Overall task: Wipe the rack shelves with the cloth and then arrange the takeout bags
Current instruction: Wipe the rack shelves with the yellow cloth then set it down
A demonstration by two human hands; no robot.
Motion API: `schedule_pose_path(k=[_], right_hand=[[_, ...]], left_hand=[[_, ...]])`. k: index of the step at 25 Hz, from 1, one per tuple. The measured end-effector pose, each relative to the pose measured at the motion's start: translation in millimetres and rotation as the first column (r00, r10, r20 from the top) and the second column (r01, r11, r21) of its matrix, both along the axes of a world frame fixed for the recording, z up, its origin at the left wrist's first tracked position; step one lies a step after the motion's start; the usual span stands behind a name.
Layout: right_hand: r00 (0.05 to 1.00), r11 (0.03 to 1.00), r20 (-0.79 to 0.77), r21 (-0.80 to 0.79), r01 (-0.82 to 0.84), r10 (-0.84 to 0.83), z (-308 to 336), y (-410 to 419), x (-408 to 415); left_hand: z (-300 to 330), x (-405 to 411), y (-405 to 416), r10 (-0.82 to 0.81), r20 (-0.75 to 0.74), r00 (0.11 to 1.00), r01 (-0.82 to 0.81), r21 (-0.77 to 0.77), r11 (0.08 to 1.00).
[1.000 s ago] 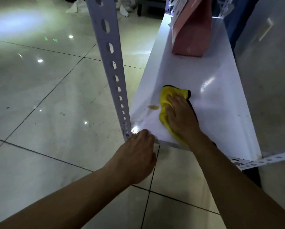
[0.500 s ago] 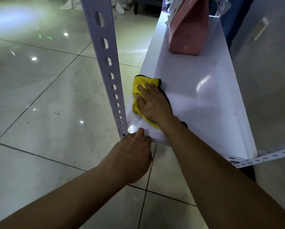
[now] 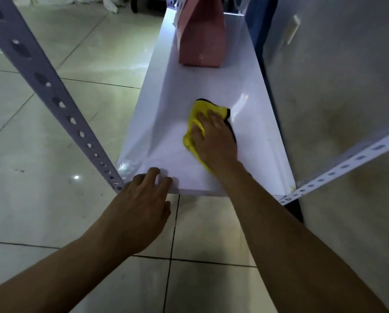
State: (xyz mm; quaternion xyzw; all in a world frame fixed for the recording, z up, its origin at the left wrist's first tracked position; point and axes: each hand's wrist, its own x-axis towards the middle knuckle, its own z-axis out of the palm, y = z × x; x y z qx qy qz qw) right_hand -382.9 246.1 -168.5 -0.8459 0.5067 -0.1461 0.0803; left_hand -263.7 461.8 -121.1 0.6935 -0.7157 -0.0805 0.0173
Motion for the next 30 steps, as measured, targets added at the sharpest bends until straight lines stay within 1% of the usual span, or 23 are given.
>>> schedule_pose_path(k=[3, 5, 6, 7, 9, 11, 13, 15, 17, 19, 20, 21, 23, 25, 26, 28, 29, 30], right_hand=[[0.974, 0.977, -0.083, 0.002, 0.212, -0.211, -2, -26, -71], [0.928, 0.927, -0.007, 0.039, 0.373, -0.373, 4, -39, -96], [0.901, 0.9, 0.041, 0.083, 0.429, -0.433, 8, -43, -100], [0.879, 0.879, 0.073, 0.126, 0.46, -0.47, 12, -44, -100], [0.861, 0.866, 0.102, 0.117, 0.487, -0.498, 9, -26, -95], [0.885, 0.894, 0.129, 0.031, 0.448, -0.448, -2, 14, -93], [0.92, 0.926, 0.11, -0.005, 0.379, -0.376, -13, 49, -95], [0.94, 0.943, 0.077, 0.006, 0.333, -0.333, -9, 34, -93], [0.932, 0.935, 0.083, 0.066, 0.349, -0.353, 6, 0, -82], [0.921, 0.926, 0.103, 0.089, 0.368, -0.376, 10, -9, -74], [0.929, 0.935, 0.109, 0.061, 0.35, -0.355, 7, 0, -70], [0.95, 0.956, 0.105, 0.026, 0.292, -0.293, 1, 19, -67], [0.988, 0.992, 0.094, -0.037, 0.124, -0.12, -11, 65, -60], [0.999, 0.996, 0.035, -0.084, 0.028, -0.025, -11, 68, -49], [1.0, 0.998, 0.007, -0.066, 0.02, -0.02, -5, 55, -40], [0.998, 0.998, -0.018, -0.018, 0.057, -0.057, 2, 28, -19], [0.997, 0.998, -0.047, -0.012, 0.057, -0.057, 5, 24, -8], [0.997, 1.0, -0.072, -0.024, 0.019, -0.02, 5, 31, 3]], left_hand=[[-8, 0, -3, -0.02, -0.051, 0.998, 0.02, 0.001, 1.0], [-10, 3, -2, -0.022, -0.073, 0.997, 0.022, 0.009, 1.0], [-10, 6, -2, -0.023, -0.087, 0.996, 0.024, 0.009, 1.0], [-9, 8, -2, -0.025, -0.105, 0.994, 0.025, 0.002, 1.0], [-7, 11, 0, -0.031, -0.128, 0.991, 0.031, 0.001, 1.0], [-6, 13, -2, -0.037, -0.134, 0.99, 0.039, 0.013, 0.999], [-5, 15, -5, -0.031, -0.137, 0.99, 0.036, 0.033, 0.999], [-4, 17, -8, -0.038, -0.12, 0.992, 0.043, 0.043, 0.998], [-4, 17, -10, -0.027, -0.117, 0.993, 0.034, 0.059, 0.998], [-2, 15, -9, -0.01, -0.121, 0.993, 0.019, 0.072, 0.997], [0, 13, -8, -0.003, -0.122, 0.993, 0.012, 0.073, 0.997], [3, 12, -6, 0.004, -0.126, 0.992, 0.005, 0.076, 0.997], [8, 12, -1, 0.021, -0.127, 0.992, -0.011, 0.082, 0.997], [10, 16, 2, 0.018, -0.125, 0.992, -0.008, 0.078, 0.997], [10, 17, 3, 0.012, -0.127, 0.992, -0.003, 0.072, 0.997], [10, 20, 5, 0.005, -0.121, 0.993, 0.001, 0.05, 0.999], [10, 22, 6, 0.009, -0.119, 0.993, -0.003, 0.044, 0.999], [10, 22, 7, 0.016, -0.121, 0.993, -0.01, 0.058, 0.998]])
